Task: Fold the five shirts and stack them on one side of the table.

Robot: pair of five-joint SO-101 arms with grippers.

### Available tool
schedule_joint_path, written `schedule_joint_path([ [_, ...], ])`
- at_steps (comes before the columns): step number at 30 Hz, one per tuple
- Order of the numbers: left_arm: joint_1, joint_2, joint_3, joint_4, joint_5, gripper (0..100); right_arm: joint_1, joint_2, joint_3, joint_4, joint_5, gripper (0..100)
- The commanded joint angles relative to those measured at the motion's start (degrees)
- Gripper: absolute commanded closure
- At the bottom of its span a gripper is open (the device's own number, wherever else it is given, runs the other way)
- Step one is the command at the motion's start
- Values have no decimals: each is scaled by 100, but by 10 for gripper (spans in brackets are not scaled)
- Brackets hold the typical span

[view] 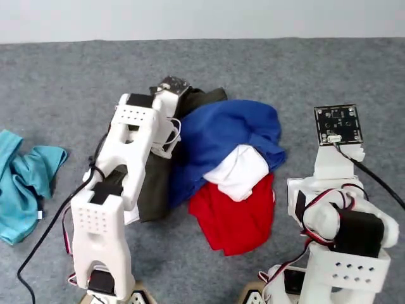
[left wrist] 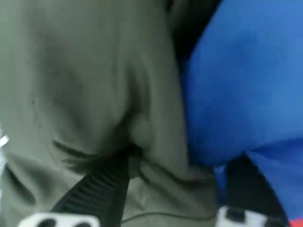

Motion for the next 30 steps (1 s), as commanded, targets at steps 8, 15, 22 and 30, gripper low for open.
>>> schedule_joint_path([
  [8,-440,-176,-1007,958,-211,997,48,31,-18,4,-35,989],
  [15,-1081,-1679,-1974,1837,-105,997,48,22,-18,4,-35,989],
  [22,-2145,-3288,-2070,1837,-105,997,48,22,-18,4,-35,989],
  [30,-4202,-4141,-2062,1530,-141,997,31,22,-18,4,-35,989],
])
